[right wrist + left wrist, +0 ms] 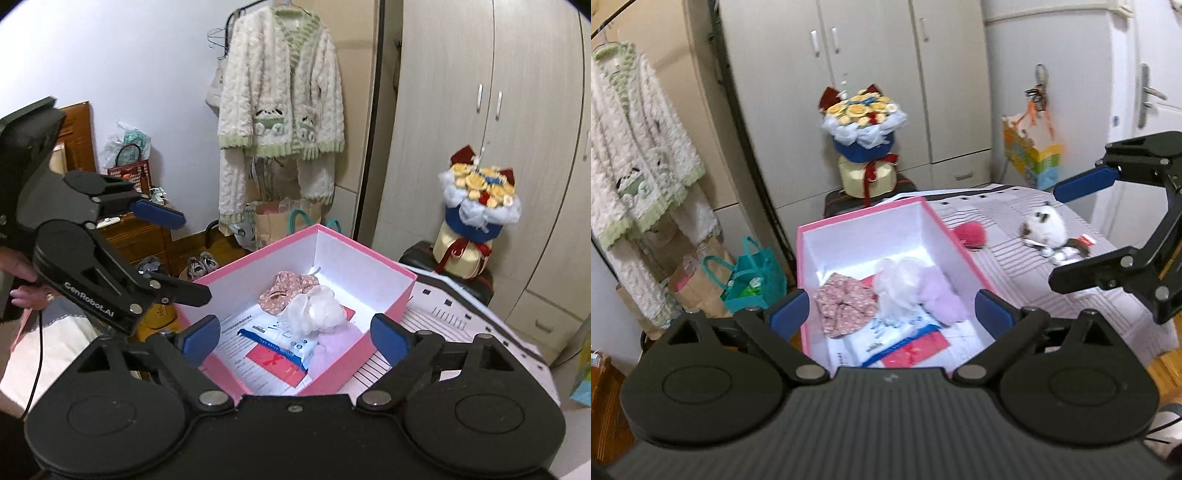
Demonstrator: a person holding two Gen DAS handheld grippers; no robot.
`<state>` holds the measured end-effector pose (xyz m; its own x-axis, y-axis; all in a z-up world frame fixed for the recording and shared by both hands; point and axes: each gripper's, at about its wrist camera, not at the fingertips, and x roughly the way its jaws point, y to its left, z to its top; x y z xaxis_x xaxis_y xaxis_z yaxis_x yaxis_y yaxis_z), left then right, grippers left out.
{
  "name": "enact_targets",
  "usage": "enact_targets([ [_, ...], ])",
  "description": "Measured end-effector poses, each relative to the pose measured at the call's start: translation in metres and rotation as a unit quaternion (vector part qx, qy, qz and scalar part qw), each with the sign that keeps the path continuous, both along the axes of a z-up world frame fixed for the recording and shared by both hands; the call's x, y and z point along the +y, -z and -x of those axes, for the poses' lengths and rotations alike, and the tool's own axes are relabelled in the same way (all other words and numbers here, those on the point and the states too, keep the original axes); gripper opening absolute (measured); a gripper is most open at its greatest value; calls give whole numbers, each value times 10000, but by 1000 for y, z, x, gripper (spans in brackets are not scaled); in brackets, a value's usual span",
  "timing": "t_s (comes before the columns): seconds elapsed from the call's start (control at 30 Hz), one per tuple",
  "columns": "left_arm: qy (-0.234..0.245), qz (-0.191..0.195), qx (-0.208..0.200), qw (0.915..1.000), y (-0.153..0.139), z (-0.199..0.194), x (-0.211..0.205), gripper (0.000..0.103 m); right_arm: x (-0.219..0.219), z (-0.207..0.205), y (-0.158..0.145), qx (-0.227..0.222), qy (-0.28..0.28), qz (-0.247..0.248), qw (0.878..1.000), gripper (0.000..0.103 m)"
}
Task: Organize soft objects
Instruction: 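Withdraw both tools from the box and move the left tool to the white medicine box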
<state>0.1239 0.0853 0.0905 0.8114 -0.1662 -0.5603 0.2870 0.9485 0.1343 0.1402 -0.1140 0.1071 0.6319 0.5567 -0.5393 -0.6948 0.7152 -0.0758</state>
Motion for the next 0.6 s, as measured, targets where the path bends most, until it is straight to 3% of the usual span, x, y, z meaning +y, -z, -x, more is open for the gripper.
enact_targets([
  [0.27,491,1,80,9988,1,25,-29,98,-22,39,4,-139,117,15,9998,94],
  [0.6,1052,112,363,9937,18,27,-76,99,-79,64,31,-137,534,-165,9983,96],
])
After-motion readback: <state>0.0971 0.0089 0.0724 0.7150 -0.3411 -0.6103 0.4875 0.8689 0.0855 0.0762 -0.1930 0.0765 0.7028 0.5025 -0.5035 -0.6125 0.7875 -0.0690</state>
